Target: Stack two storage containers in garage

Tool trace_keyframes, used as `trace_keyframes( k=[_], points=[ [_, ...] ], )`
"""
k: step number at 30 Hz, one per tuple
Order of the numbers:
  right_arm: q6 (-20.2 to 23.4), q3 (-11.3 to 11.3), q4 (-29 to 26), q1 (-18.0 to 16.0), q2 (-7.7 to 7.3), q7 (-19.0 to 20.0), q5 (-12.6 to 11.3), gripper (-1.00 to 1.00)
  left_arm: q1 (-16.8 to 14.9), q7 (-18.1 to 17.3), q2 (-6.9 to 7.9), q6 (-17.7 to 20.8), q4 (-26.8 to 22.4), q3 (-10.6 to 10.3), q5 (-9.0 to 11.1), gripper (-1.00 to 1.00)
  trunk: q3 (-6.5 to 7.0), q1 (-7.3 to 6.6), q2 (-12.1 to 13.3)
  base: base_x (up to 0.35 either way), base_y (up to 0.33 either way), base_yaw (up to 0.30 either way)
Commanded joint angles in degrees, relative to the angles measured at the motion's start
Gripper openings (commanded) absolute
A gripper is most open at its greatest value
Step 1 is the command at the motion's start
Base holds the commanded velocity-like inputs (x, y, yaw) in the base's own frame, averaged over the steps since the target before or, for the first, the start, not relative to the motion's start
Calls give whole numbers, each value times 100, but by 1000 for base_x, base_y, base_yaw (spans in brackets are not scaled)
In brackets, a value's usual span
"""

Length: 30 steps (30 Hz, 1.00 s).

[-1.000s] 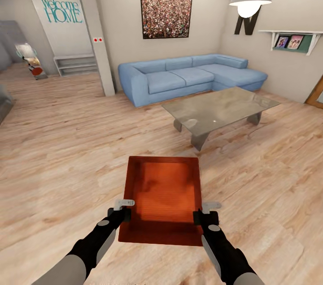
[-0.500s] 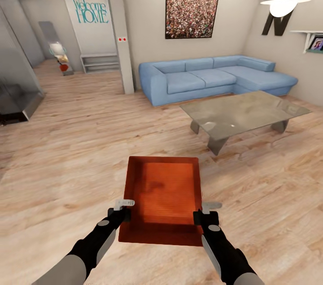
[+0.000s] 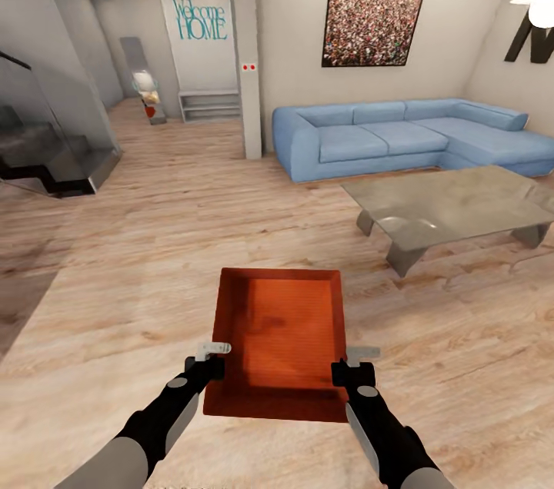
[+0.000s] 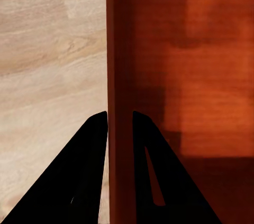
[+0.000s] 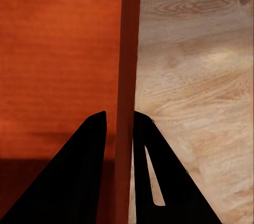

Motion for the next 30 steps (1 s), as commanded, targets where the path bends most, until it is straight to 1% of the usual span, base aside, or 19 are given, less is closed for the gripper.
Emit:
trace_keyframes(
  k=[1,25,30],
  points=[
    [59,-42,-7,0,145,-63,43,-100,-1,56,-35,21,-17,-4,-7,-100,-5,0,-3,0,0,277],
    [59,-42,-7,3,142,-60,43,-100,-1,19,-28,21,-9,13,3,-100,-5,0,-3,0,0,276],
    [57,-42,-7,3,139,-44,42,-100,-1,20,-27,21,-9,14,2,-100,7,0,-3,0,0,97]
  ],
)
